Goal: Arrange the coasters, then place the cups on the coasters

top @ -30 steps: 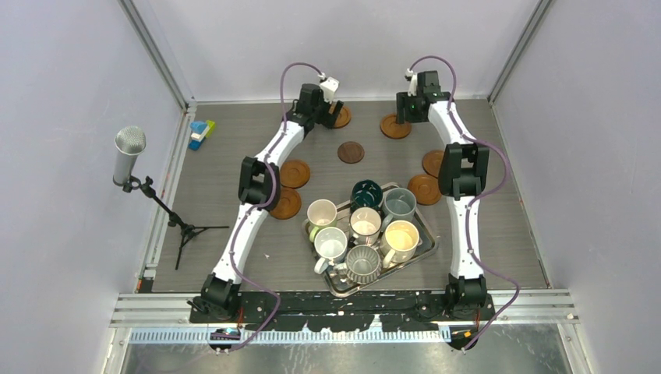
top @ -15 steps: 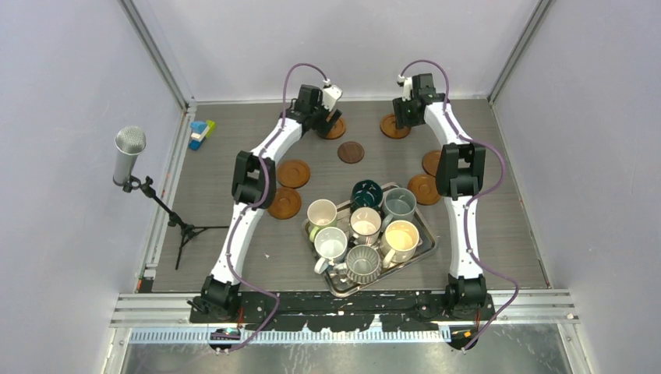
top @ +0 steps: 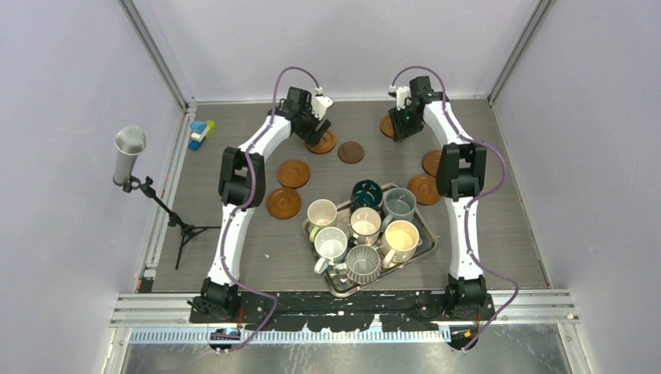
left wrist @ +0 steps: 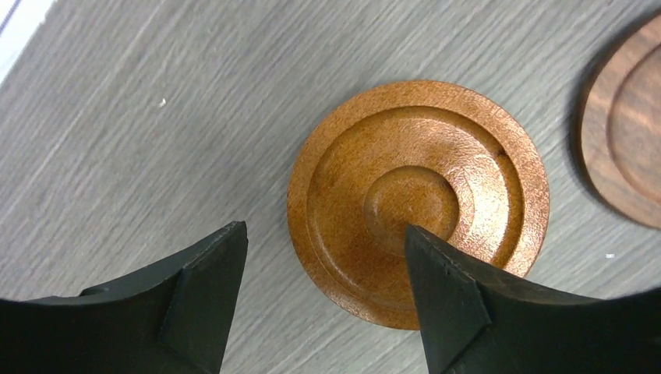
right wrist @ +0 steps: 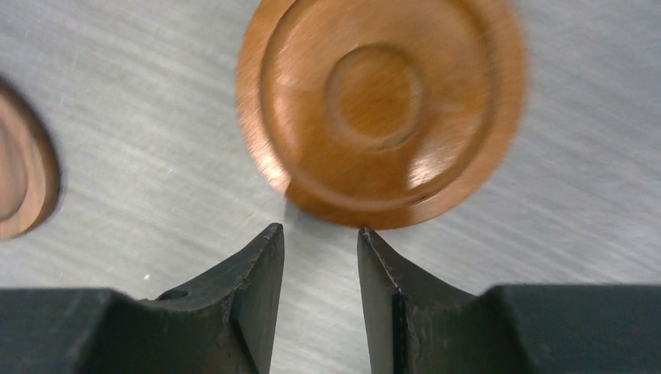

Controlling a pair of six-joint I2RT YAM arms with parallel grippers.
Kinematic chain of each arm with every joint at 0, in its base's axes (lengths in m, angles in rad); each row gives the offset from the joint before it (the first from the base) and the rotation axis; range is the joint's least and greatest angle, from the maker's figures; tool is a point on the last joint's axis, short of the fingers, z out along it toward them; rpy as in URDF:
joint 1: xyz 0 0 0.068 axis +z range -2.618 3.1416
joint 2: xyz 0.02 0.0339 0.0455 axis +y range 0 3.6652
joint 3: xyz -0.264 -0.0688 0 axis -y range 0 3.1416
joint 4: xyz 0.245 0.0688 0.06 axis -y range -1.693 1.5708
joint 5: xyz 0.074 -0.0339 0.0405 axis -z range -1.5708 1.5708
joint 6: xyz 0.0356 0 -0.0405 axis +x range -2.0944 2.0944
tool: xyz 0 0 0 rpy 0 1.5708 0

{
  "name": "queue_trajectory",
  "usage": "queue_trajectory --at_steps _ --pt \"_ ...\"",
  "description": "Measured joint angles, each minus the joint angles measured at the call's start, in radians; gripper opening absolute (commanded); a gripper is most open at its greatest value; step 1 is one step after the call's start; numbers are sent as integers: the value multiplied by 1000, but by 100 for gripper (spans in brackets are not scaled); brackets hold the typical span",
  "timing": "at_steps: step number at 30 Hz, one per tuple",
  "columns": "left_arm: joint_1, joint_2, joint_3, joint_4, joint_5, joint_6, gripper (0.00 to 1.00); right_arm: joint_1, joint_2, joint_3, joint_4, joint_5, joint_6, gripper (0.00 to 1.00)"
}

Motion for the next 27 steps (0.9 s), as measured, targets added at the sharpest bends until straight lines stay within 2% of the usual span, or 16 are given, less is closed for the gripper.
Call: queue_trajectory --at_steps 11,19,27 --pt "50 -79 -125 -22 38 27 73 47 -44 -91 -112 -68 -57 40" --pt "56 -99 -154 -26 46 34 73 41 -46 -60 -144 -81 -16 50" --pt "58 -99 -154 -27 48 33 74 -1 -46 1 9 -45 105 59"
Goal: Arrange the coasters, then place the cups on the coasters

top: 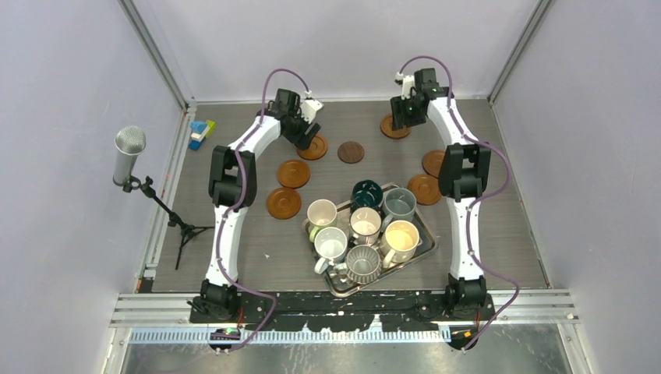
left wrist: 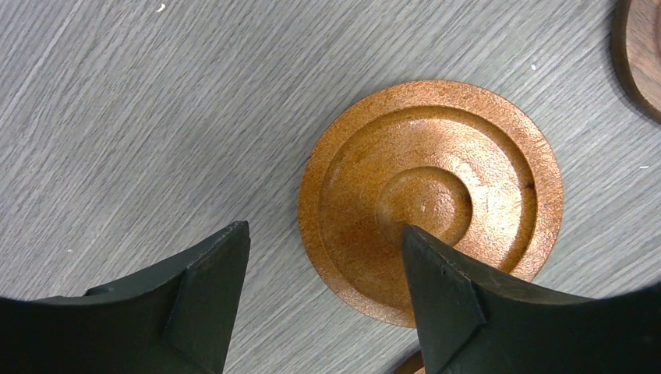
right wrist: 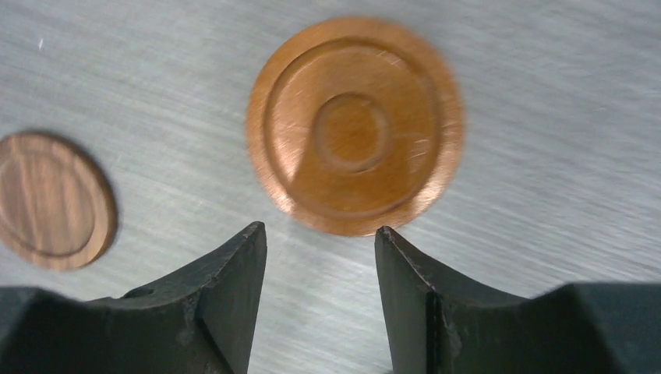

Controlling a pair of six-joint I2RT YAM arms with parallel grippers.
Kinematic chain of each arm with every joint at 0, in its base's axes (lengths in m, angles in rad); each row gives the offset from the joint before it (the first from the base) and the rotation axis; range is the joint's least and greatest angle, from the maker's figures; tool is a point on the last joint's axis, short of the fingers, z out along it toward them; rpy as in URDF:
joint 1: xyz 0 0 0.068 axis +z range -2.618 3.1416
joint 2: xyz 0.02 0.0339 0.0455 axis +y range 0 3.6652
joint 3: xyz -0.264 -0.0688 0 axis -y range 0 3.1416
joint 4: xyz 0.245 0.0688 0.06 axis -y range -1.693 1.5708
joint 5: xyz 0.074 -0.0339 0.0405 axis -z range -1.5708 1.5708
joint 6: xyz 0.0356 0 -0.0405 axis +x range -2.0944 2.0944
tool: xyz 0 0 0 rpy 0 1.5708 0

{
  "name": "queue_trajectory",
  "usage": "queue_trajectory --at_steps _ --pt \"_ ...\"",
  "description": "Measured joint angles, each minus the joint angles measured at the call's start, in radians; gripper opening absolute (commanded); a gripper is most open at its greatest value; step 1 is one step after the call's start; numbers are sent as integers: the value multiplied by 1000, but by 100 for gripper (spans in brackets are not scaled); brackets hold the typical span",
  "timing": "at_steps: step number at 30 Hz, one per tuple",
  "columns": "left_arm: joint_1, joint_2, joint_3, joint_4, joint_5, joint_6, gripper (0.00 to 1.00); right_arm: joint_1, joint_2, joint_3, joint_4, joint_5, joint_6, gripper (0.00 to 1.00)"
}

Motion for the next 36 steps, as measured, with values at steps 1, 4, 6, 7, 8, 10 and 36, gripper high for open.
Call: queue_trajectory --at_steps 1,4,6,7,8,10,36 --pt "0 0 0 0 0 0 74 -3 0 7 12 14 7 60" --pt "0 0 0 0 0 -1 74 -13 11 51 43 70 25 61" --pt "0 0 0 0 0 -3 74 -14 27 87 87 117 31 61" --pt "0 0 0 -1 0 -3 74 -13 28 87 89 118 31 61" --pt "0 0 0 -1 0 -4 75 -13 35 91 105 132 33 61" --pt "0 0 1 -3 0 -5 77 -11 50 97 127 151 33 61" --pt "-106 12 156 -78 79 -9 86 -11 60 -39 155 92 25 37"
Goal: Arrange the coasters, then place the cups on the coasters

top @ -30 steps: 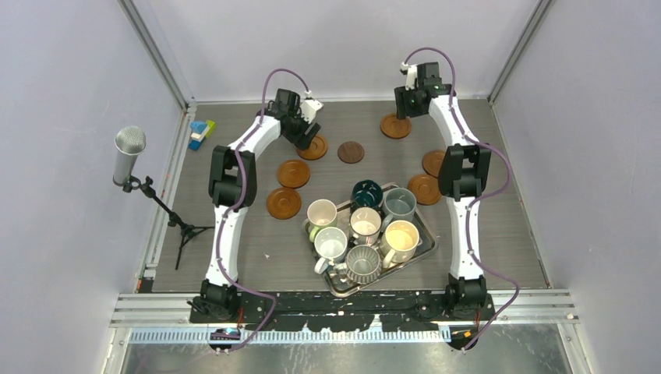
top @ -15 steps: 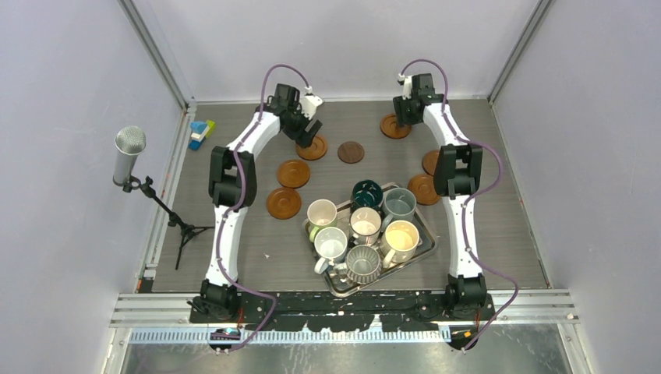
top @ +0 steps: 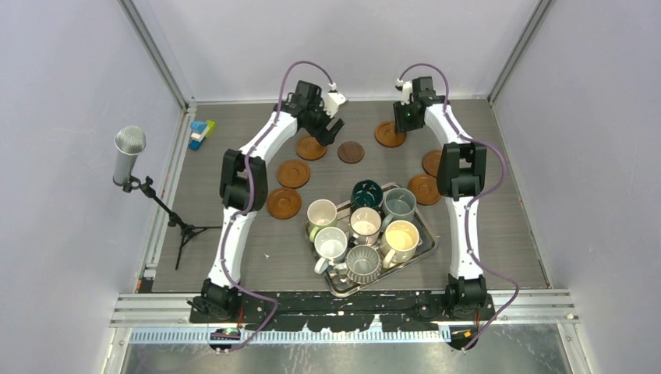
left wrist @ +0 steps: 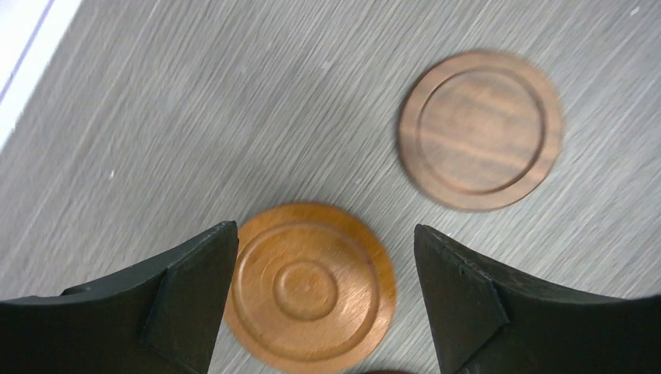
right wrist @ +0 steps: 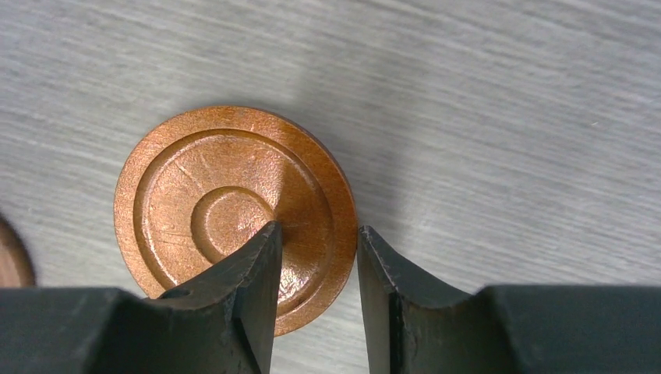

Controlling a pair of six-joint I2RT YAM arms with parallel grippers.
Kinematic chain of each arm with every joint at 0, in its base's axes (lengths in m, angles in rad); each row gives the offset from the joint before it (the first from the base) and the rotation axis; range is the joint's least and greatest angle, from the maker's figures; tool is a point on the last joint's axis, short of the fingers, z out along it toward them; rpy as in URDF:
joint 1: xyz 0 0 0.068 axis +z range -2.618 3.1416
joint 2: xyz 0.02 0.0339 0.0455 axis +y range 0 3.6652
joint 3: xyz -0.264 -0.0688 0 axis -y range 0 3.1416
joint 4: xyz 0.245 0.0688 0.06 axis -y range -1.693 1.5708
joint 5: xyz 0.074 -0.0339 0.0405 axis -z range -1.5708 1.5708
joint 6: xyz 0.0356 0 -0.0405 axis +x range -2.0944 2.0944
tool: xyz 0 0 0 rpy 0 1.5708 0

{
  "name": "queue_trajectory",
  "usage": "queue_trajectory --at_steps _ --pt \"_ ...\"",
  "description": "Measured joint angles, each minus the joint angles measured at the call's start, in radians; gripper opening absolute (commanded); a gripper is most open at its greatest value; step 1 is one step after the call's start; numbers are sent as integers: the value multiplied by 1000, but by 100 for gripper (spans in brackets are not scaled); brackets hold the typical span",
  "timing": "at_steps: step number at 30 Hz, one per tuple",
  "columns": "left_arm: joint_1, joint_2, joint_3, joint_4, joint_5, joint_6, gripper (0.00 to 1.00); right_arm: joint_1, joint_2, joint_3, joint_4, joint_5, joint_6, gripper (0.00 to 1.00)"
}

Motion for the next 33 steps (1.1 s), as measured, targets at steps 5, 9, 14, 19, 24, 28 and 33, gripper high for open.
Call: queue_trajectory --at_steps 5,9,14,19,24,28,33 --pt "-58 28 50 23 0 -1 86 13 -53 -83 -13 -23 0 36" --pt "-95 70 57 49 -23 -9 85 24 -87 -133 -31 -35 4 35" --pt "-109 112 49 85 -75 -37 80 31 -107 -165 -35 -35 8 34" --pt "-101 116 50 122 -170 -40 77 42 -119 -180 -42 -31 15 34" --pt "-88 140 94 121 -221 -39 76 68 -119 -180 -51 -31 23 33" --pt "-65 148 109 120 -244 -30 76 96 -119 -174 -61 -31 31 33" --pt "-34 164 140 114 -254 -20 81 139 -115 -163 -80 -30 46 33"
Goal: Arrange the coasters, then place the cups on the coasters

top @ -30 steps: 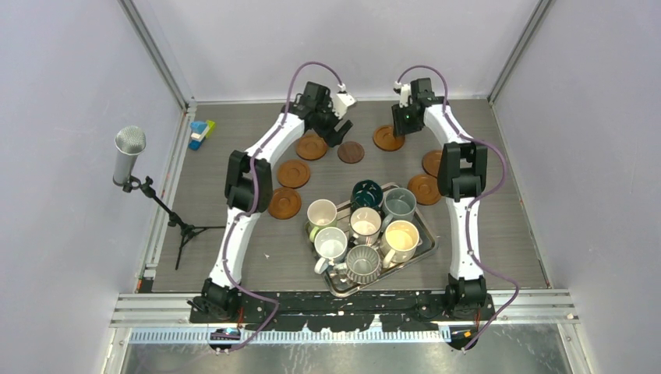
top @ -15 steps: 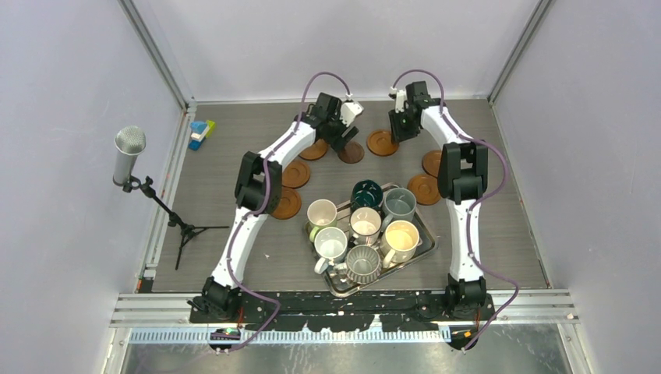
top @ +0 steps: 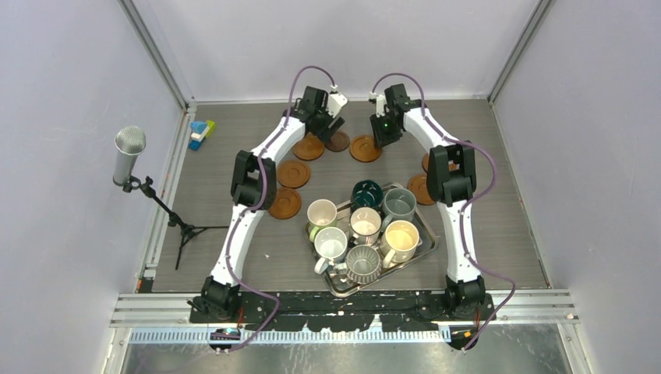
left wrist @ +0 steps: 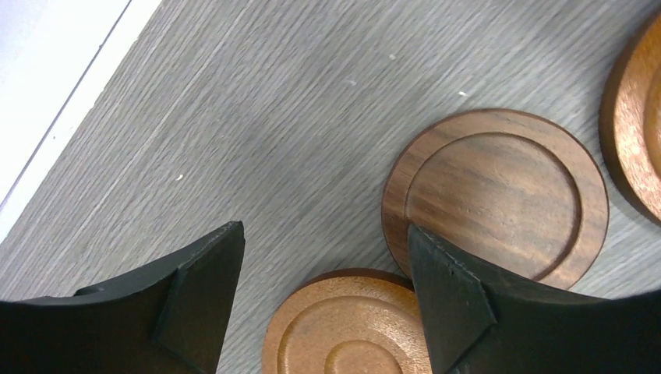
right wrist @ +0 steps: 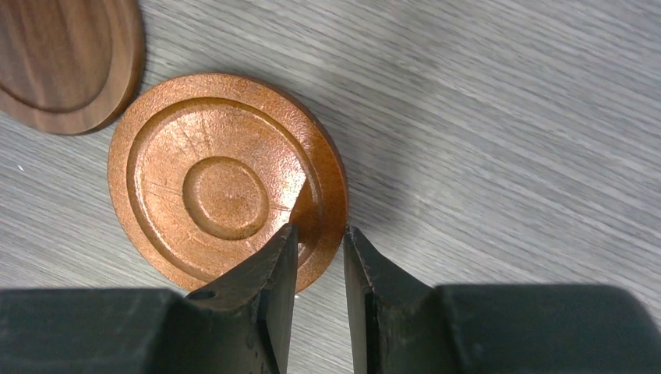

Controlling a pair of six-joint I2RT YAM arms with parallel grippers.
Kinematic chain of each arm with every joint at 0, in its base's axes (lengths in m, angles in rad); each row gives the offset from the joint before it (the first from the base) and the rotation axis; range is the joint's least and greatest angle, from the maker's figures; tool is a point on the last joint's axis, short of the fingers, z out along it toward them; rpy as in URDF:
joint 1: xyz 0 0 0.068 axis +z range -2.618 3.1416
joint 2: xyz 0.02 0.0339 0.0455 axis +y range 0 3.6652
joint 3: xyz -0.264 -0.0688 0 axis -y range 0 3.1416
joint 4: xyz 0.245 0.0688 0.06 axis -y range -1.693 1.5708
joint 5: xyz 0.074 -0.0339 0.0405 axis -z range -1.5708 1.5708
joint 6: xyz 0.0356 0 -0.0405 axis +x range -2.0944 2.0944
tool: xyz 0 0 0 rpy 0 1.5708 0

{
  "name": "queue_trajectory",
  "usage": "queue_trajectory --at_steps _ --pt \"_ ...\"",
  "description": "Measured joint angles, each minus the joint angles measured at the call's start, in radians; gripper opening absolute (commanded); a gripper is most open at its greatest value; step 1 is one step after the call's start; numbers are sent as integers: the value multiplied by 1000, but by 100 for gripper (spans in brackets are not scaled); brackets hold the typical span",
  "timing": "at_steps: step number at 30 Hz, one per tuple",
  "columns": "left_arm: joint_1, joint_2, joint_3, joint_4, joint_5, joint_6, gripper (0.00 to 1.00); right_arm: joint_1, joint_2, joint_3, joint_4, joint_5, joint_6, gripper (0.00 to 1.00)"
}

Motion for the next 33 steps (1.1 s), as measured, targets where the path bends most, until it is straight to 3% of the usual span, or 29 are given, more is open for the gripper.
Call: queue_trajectory --at_steps 8,18,27,33 --pt "47 -13 -14 -21 88 -31 86 22 15 27 0 43 30 31" --pt "125 -187 -259 -28 127 -60 86 18 39 74 12 175 60 31" --pt "163 -195 -314 -39 132 -60 87 -3 48 89 13 138 65 53" --pt "162 -206 -341 -41 151 -54 85 -24 34 53 10 49 49 57"
